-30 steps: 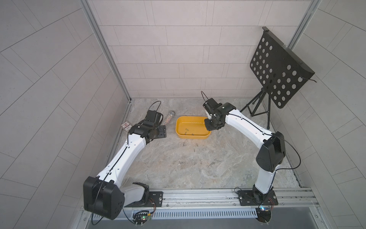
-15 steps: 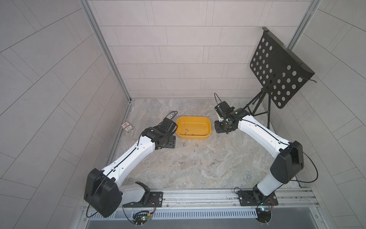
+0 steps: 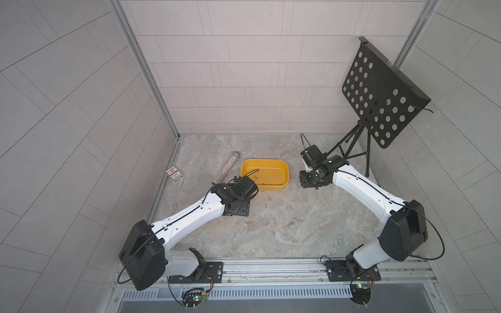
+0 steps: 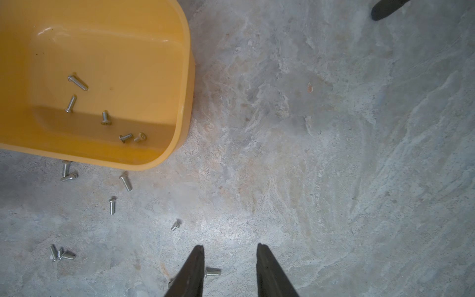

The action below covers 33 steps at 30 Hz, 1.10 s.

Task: Put the screws on the desktop into the storage box
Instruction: Pick up the screw from the center of the board.

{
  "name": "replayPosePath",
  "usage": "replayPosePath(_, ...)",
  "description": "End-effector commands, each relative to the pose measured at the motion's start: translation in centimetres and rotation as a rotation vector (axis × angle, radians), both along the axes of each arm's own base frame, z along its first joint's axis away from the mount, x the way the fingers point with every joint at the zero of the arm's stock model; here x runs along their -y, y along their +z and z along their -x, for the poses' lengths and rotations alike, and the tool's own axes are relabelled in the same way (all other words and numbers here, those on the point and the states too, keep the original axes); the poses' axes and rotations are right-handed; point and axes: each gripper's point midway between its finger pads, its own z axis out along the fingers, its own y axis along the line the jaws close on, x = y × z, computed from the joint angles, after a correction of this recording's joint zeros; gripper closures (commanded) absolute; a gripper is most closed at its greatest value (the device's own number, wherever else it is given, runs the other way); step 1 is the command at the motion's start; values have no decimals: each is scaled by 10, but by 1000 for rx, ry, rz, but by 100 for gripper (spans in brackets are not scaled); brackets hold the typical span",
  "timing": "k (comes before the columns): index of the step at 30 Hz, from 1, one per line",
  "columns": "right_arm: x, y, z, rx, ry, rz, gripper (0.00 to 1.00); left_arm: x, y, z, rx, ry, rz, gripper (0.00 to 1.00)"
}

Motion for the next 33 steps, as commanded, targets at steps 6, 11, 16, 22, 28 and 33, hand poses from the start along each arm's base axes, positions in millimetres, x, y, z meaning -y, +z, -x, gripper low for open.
replayPosePath(6, 9, 7, 5, 26, -27, -21, 61, 8, -23, 5, 4, 95, -14, 33)
replayPosePath(11, 10, 7, 6, 27, -29, -21, 60, 6, -30, 3, 16, 166, -16, 36)
replayPosePath(16, 12, 9, 6, 29, -34, -22, 61, 10, -42, 2, -11, 216, -28, 44)
replayPosePath(22, 13, 12, 6, 33, -36, -22, 60, 11, -50, 0, -9, 255, -65, 50)
replayPosePath(28, 15, 12, 7, 33, -33, -18, 60, 21, -60, 1, -30, 246, -68, 52)
replayPosePath(33, 17, 12, 8, 31, -36, -18, 60, 28, -70, 7, -49, 241, -59, 52)
